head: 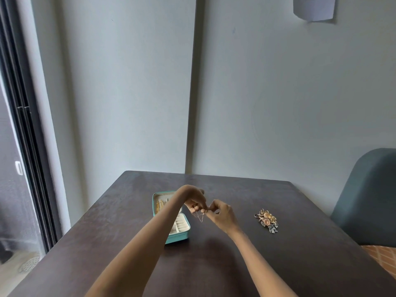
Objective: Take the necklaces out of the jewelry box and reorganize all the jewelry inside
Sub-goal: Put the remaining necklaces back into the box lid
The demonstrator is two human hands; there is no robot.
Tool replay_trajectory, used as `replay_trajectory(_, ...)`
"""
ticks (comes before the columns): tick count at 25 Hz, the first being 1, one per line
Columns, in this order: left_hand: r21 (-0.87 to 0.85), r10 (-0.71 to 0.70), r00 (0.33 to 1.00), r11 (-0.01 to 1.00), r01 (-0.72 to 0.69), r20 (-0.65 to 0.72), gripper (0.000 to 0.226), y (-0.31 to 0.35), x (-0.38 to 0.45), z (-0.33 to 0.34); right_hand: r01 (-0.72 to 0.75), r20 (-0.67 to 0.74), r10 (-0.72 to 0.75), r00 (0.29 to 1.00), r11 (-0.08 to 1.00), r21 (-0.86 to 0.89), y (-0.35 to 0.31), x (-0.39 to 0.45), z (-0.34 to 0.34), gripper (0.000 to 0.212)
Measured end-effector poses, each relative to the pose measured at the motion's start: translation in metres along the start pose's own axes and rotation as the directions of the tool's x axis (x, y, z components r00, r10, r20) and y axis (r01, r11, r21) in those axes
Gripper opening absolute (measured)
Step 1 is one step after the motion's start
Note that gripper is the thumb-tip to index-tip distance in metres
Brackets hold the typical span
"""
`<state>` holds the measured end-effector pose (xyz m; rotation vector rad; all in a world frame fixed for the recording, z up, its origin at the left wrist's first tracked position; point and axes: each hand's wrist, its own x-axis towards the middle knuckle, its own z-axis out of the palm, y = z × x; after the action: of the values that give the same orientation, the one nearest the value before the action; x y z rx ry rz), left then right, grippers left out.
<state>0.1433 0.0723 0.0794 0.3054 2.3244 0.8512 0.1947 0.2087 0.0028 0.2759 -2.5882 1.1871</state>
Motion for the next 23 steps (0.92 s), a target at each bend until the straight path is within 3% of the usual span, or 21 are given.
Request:
replay_trajectory(3, -0.035, 0.069, 0.998, 0.997, -0.070, -0.013, 0.022, -0.003, -0.003, -0.004, -0.043, 0.060, 0.034, 0.998, 0.986, 0.158, 0.000, -0.001, -0.001, 0.019)
replay_trajectory(6, -0.059, 0.125, 0.992, 0.990, -0.125, -0.012, 0.017, -0.004, -0.005, -0.006, -0.133, 0.143, 0.092, 0.985, 0.940, 0.313, 0.000, 0.000, -0.003, 0.027)
replay_trajectory(9, -0.069, 0.149, 0.989, 0.986, -0.150, -0.018, 0.016, -0.003, -0.006, -0.008, -0.172, 0.172, 0.114, 0.978, 0.914, 0.369, -0.004, 0.000, -0.003, 0.008)
replay_trajectory(14, -0.044, 0.171, 0.985, 0.984, -0.171, -0.002, 0.015, 0.000, -0.009, -0.012, -0.189, 0.130, 0.141, 0.981, 0.828, 0.528, -0.008, -0.005, 0.000, 0.004)
replay_trajectory(18, 0.011, 0.201, 0.977, 0.980, -0.200, -0.075, 0.005, 0.004, -0.019, -0.023, -0.196, 0.055, 0.206, 0.977, 0.769, 0.608, -0.001, -0.008, 0.000, 0.011)
replay_trajectory(23, -0.008, 0.228, 0.968, 0.973, -0.230, -0.105, 0.029, 0.008, -0.023, -0.028, -0.182, -0.003, 0.261, 0.965, 0.684, 0.706, 0.002, -0.009, 0.002, 0.031)
